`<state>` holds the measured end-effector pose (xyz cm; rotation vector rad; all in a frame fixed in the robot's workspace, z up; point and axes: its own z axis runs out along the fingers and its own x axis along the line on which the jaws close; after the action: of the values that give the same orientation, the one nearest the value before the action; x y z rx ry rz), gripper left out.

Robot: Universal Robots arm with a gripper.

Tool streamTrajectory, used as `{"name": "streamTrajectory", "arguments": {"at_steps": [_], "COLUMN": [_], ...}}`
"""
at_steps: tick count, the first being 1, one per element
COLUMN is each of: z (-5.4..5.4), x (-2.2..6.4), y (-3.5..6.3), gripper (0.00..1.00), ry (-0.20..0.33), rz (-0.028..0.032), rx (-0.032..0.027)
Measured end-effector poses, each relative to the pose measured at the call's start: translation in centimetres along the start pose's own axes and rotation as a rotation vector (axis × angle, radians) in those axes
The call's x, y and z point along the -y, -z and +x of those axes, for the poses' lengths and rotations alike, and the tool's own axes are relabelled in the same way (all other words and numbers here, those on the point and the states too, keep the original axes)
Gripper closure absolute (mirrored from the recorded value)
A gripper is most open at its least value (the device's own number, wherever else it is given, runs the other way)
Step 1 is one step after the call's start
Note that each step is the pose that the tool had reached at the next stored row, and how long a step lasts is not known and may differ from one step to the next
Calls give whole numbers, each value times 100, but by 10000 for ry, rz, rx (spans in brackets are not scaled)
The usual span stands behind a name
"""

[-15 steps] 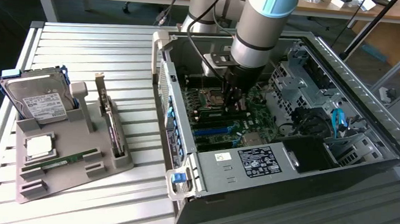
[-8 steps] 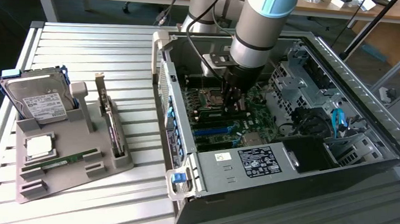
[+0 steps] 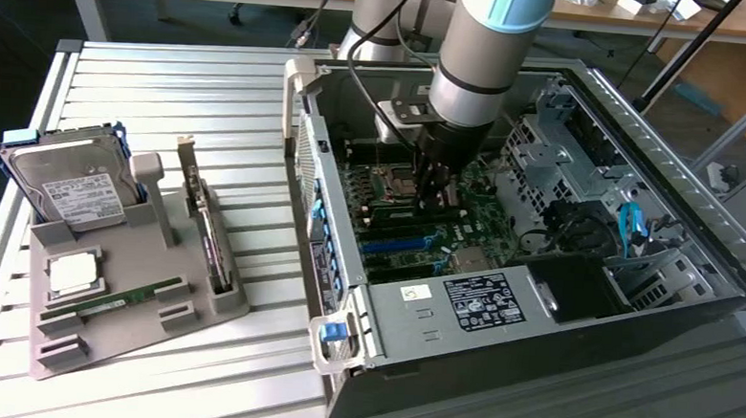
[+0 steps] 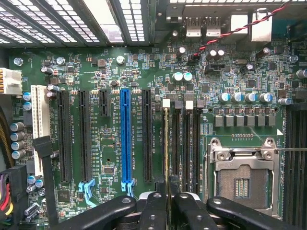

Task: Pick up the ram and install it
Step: 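Insert the ram into the slot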

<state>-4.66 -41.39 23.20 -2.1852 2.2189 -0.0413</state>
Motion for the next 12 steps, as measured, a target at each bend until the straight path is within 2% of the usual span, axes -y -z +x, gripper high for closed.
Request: {"name": "streamTrajectory", "arguments": {"at_steps": [12], "z": [-1], "x": [30], "y": [-1], "gripper": [87], "ry": [0], "rz": [1], "rx": [15]}}
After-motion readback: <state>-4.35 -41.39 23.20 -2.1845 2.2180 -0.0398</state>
